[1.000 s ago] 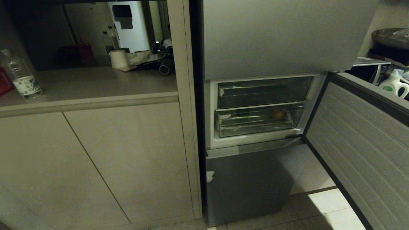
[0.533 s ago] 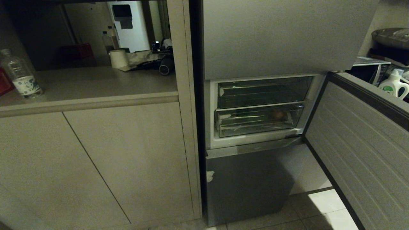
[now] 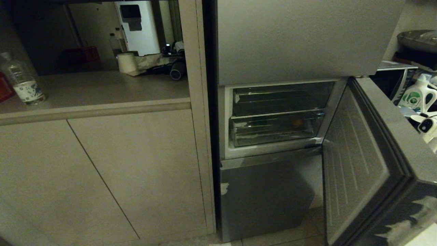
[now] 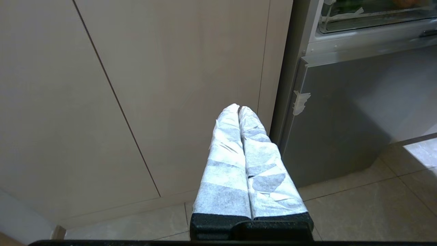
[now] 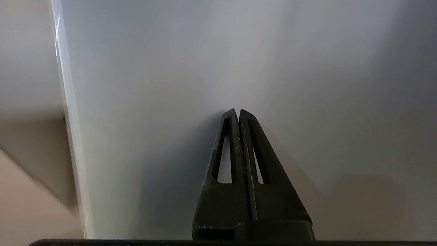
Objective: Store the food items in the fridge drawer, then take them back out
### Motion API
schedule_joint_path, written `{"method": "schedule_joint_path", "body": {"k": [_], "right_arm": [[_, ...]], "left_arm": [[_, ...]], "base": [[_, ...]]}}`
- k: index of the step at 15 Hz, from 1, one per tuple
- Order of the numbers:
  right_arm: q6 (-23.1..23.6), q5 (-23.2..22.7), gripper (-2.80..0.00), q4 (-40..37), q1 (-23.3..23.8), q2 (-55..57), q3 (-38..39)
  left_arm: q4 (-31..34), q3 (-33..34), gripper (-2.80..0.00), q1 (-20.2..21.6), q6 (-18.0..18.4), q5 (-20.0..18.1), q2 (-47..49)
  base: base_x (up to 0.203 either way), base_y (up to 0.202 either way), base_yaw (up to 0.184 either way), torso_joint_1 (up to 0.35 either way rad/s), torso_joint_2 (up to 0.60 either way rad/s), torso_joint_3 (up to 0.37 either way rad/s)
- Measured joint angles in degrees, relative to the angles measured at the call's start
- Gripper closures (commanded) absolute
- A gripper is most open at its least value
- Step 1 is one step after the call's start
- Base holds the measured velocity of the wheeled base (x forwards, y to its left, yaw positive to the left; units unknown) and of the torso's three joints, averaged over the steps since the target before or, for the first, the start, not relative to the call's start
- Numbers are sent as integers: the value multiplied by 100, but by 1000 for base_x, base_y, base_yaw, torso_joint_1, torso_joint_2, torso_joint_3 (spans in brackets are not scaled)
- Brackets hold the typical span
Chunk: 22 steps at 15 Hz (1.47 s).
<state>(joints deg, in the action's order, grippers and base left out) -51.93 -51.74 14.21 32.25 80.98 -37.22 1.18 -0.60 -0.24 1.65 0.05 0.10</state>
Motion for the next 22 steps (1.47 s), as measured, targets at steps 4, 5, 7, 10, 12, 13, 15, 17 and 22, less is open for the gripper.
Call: {"method": "schedule_joint_path", "body": {"k": [4,5,7,10,12,13,15,17,22], "right_arm": [[31,1361,0,850,-1808,73,-46],[99,1850,0,1143,-2222,276,-80],[453,2857,0,1950,-2975,875,-147],[904,3551,0,2821,-3670,1851,-500],[1045,4005,0,3014,-4009,2577,-1211],[1183,4247,0,3051,-4170,2928,-1630],[1721,4694,0,3095,-4457,3605,-2473],[2231,5206,0,3112,-4695,4174,-3228],[2322,5483,0,3137,-4768,4111,-2946]], "left_arm": [[0,0,0,-2,0,0,0],[0,0,0,-5,2,0,0],[0,0,0,-2,0,2,0],[0,0,0,-2,0,0,0],[2,0,0,-6,0,-2,0],[2,0,0,-6,0,2,0],[2,-2,0,-5,0,0,0],[2,-2,0,0,0,2,0],[2,0,0,-2,0,2,0]], "base": [[0,0,0,0,0,0],[0,0,0,0,0,0],[0,0,0,0,0,0],[0,0,0,0,0,0],[0,0,0,0,0,0],[0,0,0,0,0,0],[0,0,0,0,0,0],[0,0,0,0,0,0],[0,0,0,0,0,0]]}}
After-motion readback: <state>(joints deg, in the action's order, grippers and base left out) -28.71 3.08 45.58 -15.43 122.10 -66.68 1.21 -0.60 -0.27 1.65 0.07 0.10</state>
